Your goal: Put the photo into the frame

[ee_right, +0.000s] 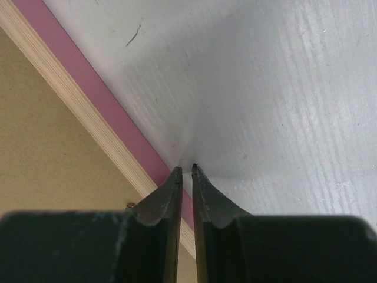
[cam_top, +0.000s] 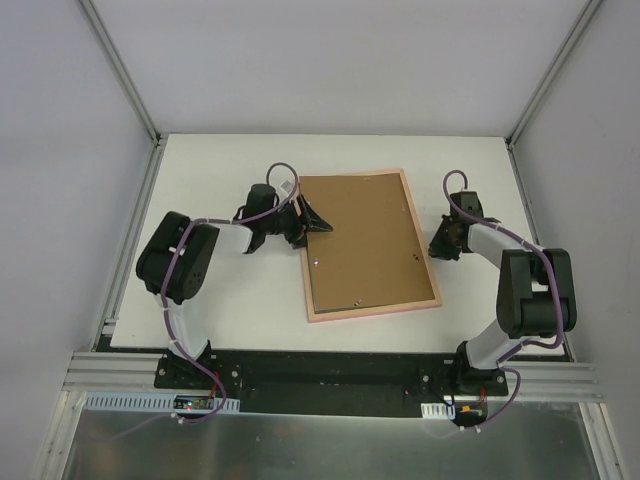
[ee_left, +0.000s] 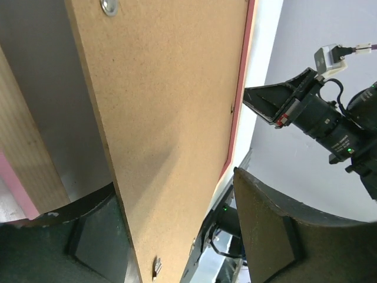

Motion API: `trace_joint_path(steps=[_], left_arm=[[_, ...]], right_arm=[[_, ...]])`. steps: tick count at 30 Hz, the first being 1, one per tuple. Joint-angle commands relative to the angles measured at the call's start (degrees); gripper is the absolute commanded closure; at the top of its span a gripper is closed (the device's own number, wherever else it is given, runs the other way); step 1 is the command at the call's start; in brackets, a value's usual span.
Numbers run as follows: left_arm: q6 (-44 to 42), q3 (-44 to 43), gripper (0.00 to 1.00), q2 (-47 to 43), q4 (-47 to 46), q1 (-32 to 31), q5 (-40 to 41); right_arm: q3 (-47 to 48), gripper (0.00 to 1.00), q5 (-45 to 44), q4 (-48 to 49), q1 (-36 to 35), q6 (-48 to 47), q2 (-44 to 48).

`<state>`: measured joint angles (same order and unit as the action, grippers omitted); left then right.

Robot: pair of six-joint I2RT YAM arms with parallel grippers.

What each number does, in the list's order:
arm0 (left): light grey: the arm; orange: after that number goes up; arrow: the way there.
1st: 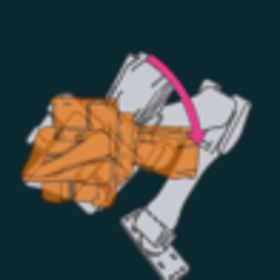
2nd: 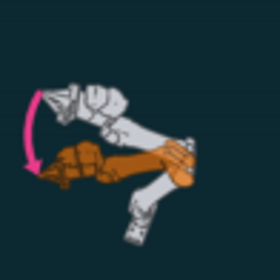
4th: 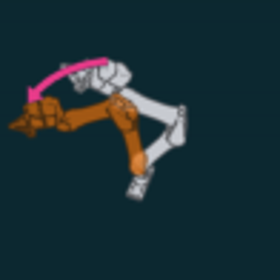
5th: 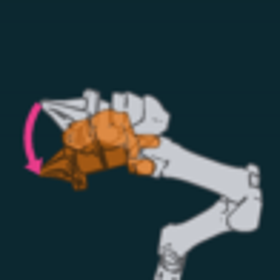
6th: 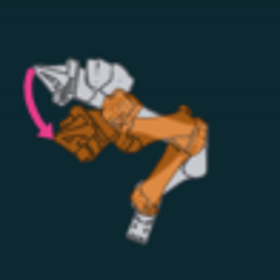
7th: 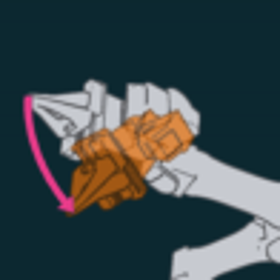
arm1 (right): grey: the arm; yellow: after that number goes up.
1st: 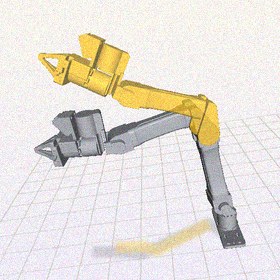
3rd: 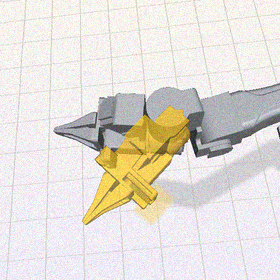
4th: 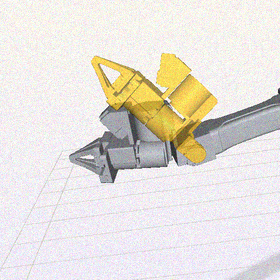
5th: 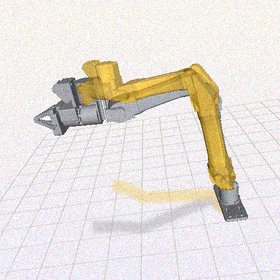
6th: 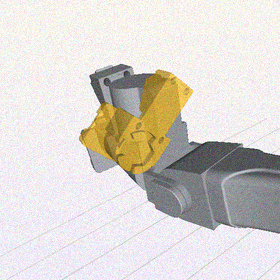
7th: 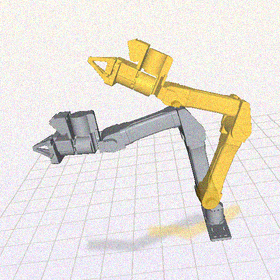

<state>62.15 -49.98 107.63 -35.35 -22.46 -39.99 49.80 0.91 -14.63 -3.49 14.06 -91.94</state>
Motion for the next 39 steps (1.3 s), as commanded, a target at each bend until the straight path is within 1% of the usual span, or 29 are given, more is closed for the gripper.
trace_joint_path(steps=[1, 4, 7, 15, 20, 22, 23, 25, 28, 31, 33, 34, 35, 39], left_arm=[[-9.0, -5.5, 0.37, -6.2, 13.5, 0.5, 1.5], [-13.7, -8.6, 0.35, -8.4, 24.3, 0.5, 4.6], [-17.1, -10.6, 0.33, -9.5, 32.1, 0.5, 7.0], [-23.3, -14.4, 0.32, -10.1, 43.3, 0.7, 13.8], [-26.9, -14.3, 0.34, -11.0, 47.2, 0.7, 18.5], [-27.9, -13.7, 0.36, -11.4, 48.2, 0.7, 20.2], [-28.5, -13.4, 0.4, -11.5, 48.4, 0.7, 20.9], [-29.2, -12.7, 0.45, -11.5, 48.8, 0.7, 22.2], [-30.5, -11.6, 0.49, -11.3, 49.6, 0.7, 24.6], [-31.2, -10.0, 0.52, -11.7, 50.5, 0.7, 27.8], [-31.3, -8.8, 0.53, -12.3, 50.6, 0.7, 29.4], [-31.3, -8.4, 0.53, -12.4, 50.6, 0.7, 30.1], [-31.5, -8.0, 0.56, -12.6, 50.6, 0.7, 30.7], [-31.7, -7.9, 0.64, -11.8, 51.1, 0.8, 32.0]], right_arm=[[-0.9, 0.85, 0.9, -0.9, -0.7, -0.3, 1.7], [-0.8, 0.85, 0.9, -0.9, -0.6, -0.2, 1.9], [-0.9, 0.85, 0.9, -0.9, -0.6, -0.1, 1.9], [-1.4, 0.81, 1.2, -0.7, -0.6, -0.1, 2.6], [-1.9, 0.78, 2.5, -0.4, -0.9, -0.2, 2.3], [-1.7, 0.78, 2.8, -0.4, -1.8, -0.2, 1.9], [-1.5, 0.78, 2.7, -0.6, -2.3, -0.2, 1.6], [-1.3, 0.78, 2.3, -0.9, -3.9, -0.2, 1.5], [-1.5, 0.78, 2.7, -0.5, -6.9, 0.6, 1.5], [-2.5, 0.78, 1.0, -0.2, -10.6, 1.2, 1.5], [-3.7, 0.75, -0.5, 0.0, -11.0, 1.6, 2.6], [-4.1, 0.73, -2.6, 0.0, -10.9, 1.5, 3.3], [-4.1, 0.68, -3.5, -0.3, -10.8, 1.2, 3.9], [-4.5, 0.57, -4.7, -1.7, -10.8, 0.9, 7.3]])
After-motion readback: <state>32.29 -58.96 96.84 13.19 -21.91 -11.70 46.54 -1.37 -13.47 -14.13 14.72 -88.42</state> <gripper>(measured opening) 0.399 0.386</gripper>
